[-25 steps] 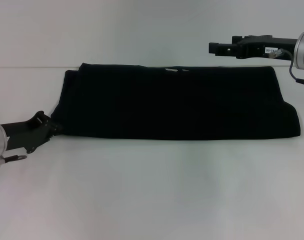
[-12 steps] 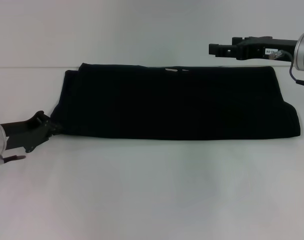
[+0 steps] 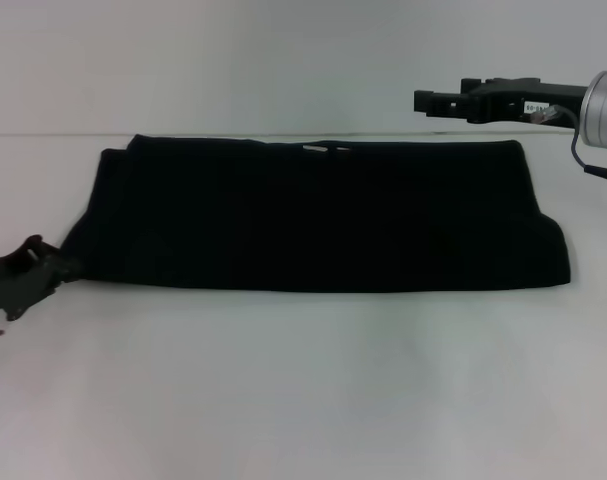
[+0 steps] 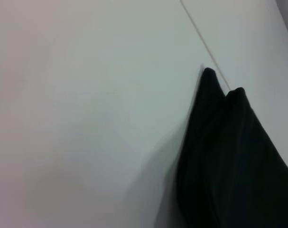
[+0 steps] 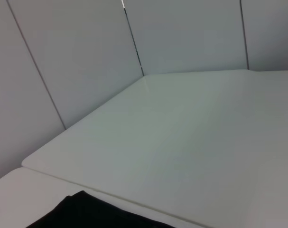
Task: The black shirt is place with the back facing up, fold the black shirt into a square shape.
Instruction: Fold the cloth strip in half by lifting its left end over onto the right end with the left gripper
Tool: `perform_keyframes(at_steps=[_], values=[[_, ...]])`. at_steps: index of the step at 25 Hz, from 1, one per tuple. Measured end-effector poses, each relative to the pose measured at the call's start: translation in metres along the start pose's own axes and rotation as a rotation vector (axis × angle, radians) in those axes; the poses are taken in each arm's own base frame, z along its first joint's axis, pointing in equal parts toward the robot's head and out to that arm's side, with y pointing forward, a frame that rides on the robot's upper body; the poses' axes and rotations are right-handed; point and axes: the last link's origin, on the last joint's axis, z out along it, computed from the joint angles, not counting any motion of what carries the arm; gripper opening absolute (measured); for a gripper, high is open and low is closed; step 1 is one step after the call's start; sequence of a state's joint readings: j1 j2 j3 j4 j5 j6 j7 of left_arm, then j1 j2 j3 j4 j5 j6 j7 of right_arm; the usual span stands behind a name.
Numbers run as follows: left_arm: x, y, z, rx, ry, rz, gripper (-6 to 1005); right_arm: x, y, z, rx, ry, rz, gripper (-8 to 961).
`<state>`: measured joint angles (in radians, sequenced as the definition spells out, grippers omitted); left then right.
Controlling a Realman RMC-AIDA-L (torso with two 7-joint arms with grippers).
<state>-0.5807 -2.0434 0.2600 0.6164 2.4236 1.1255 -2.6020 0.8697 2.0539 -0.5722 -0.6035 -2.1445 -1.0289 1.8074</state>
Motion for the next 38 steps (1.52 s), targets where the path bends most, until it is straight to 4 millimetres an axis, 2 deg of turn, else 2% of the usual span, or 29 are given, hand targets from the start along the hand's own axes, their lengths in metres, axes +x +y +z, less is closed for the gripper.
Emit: perform_keyframes(at_steps=[2,22,27,31,33,37,38], values=[[0.000,-0.002,-0.003,-0.003,0.002,-0.002,49,0.001,0.001,0.001,0.000,-0.004,0.004,915],[0.018,-0.041,-0.082,0.019,0.071,0.083,47,0.006,-0.001,0.001,0.022,-0.029,0.045,915],[0.021,-0.041,-0.088,0.030,0.064,0.104,47,0.010,-0.003,0.001,0.037,-0.029,0.053,915],[0.025,-0.027,-0.083,-0.002,0.040,0.138,47,0.014,-0.006,-0.002,0.045,-0.034,0.065,916],[0.027,-0.010,-0.075,-0.055,0.008,0.167,46,0.015,-0.010,-0.006,0.056,-0.045,0.074,916],[0.019,0.041,-0.046,-0.221,-0.108,0.250,46,0.016,-0.030,-0.025,0.115,-0.089,0.104,916],[0.013,0.060,-0.033,-0.274,-0.155,0.276,46,0.017,-0.035,-0.031,0.127,-0.100,0.113,916]])
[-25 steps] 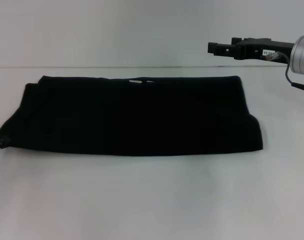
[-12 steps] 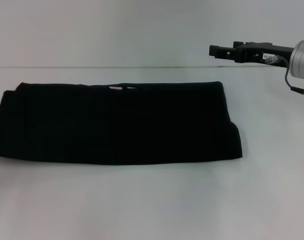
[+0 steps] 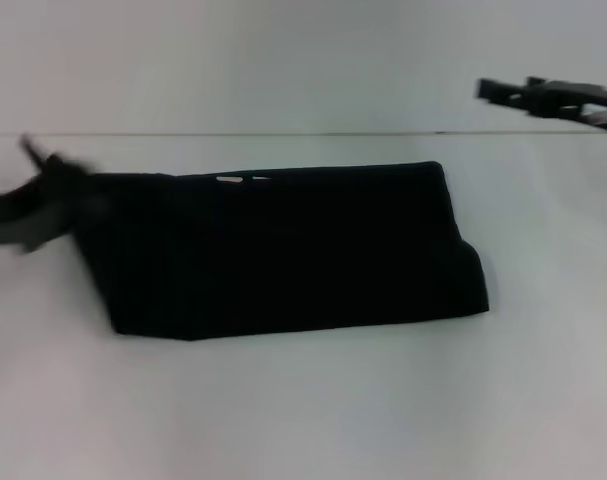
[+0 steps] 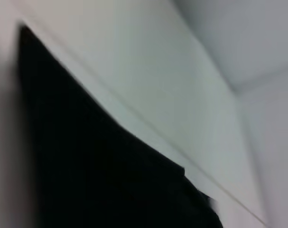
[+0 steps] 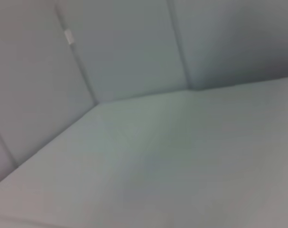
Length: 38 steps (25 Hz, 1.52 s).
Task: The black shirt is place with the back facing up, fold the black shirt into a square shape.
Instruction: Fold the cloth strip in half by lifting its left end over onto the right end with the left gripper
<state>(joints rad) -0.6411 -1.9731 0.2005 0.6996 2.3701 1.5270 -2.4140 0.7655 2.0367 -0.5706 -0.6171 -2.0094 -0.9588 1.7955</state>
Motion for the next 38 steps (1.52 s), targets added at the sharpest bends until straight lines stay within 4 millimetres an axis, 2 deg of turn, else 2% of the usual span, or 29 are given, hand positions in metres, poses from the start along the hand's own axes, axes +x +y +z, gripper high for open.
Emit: perform_keyframes(at_steps=[6,8,12,15,18,21,26,32,38], values=[[-0.009,0.079,0.101,-0.178,-0.170,0.149,45,-0.002,-0.042,-0.040,0.097,-0.046,0.033,915],[-0.018,0.101,0.128,-0.210,-0.196,0.184,45,0.000,-0.057,-0.057,0.128,-0.041,0.033,916],[-0.046,0.148,0.179,-0.280,-0.219,0.246,47,0.000,-0.068,-0.070,0.147,-0.037,0.024,916],[-0.067,0.165,0.206,-0.324,-0.202,0.252,51,-0.001,-0.075,-0.078,0.165,-0.029,0.005,916],[-0.089,0.166,0.227,-0.314,-0.167,0.243,54,-0.002,-0.077,-0.081,0.168,-0.023,-0.018,915],[-0.109,0.160,0.234,-0.319,-0.133,0.206,57,-0.002,-0.077,-0.081,0.163,-0.016,-0.028,915],[-0.125,0.154,0.224,-0.420,-0.081,0.187,63,0.000,-0.072,-0.076,0.140,0.027,-0.049,915],[-0.130,0.158,0.221,-0.454,-0.119,0.241,228,0.006,-0.064,-0.071,0.104,0.108,0.010,916],[-0.122,0.143,0.198,-0.507,-0.136,0.395,545,0.003,-0.054,-0.069,0.044,0.242,0.093,916]])
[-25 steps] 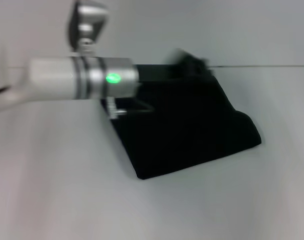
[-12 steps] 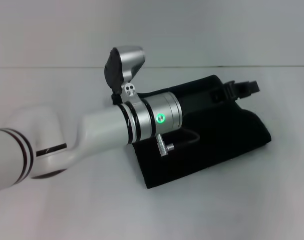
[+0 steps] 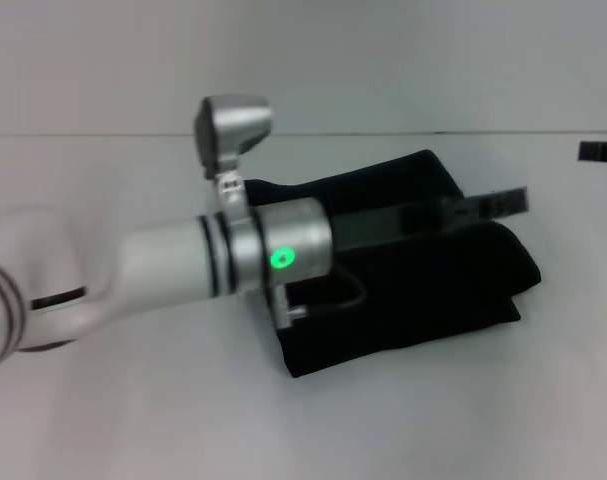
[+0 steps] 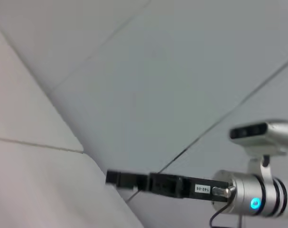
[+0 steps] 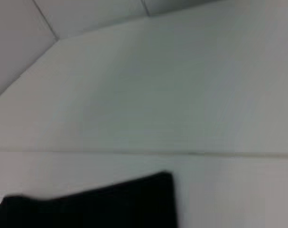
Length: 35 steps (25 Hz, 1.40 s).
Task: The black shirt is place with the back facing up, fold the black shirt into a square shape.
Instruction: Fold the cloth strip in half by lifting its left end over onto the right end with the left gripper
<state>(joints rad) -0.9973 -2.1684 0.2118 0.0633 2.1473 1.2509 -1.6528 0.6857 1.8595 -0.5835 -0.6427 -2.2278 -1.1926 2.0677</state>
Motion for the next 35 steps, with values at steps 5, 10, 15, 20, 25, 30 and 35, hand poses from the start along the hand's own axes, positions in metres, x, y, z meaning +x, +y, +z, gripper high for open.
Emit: perform_keyframes(at_steps=[5,10,15,20,25,30,35], values=[[-0.005,-0.018,-0.044,0.046,-0.031,0.130,792,0.003,0.019,0.009,-0.060,0.161,0.026,916],[-0.013,-0.030,-0.078,0.108,-0.124,0.264,914,0.010,0.041,0.029,-0.096,0.276,0.042,915],[-0.017,-0.033,-0.097,0.126,-0.210,0.419,946,0.014,0.058,0.051,-0.101,0.314,0.057,913],[-0.010,-0.032,-0.111,0.136,-0.242,0.503,965,0.017,0.072,0.073,-0.084,0.325,0.056,912],[-0.005,-0.032,-0.117,0.143,-0.247,0.521,964,0.022,0.083,0.088,-0.073,0.326,0.047,911],[-0.004,-0.031,-0.118,0.144,-0.249,0.526,964,0.026,0.084,0.095,-0.054,0.315,0.051,892],[-0.003,-0.032,-0.118,0.146,-0.249,0.525,963,0.029,0.085,0.098,-0.048,0.315,0.057,842]])
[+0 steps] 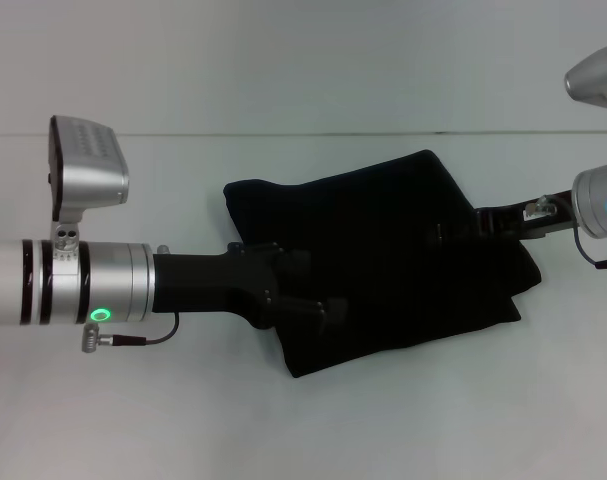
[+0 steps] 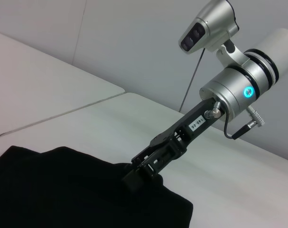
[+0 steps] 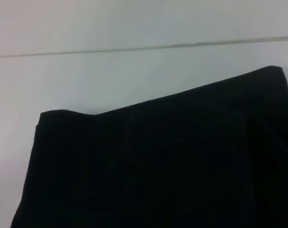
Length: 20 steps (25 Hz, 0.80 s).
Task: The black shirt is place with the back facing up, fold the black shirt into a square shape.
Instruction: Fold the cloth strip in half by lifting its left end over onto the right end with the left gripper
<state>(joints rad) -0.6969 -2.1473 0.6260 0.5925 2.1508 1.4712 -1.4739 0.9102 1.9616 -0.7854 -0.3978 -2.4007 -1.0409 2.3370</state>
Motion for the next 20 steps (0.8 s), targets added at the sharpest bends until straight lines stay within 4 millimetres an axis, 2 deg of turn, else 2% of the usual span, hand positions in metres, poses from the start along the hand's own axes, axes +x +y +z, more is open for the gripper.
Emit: perform_keyframes(at_steps=[18,20], values=[[0.0038,-0.0038,-0.0007,0.014,-0.003,-0.012,951,0.0007,0.0019,0.0044,0.006,-0.022,-0.011,686],[0.0039,-0.0040,-0.0010,0.015,-0.001,-0.014,950,0.0007,0.0009,0.0039,0.009,-0.023,-0.015,585]])
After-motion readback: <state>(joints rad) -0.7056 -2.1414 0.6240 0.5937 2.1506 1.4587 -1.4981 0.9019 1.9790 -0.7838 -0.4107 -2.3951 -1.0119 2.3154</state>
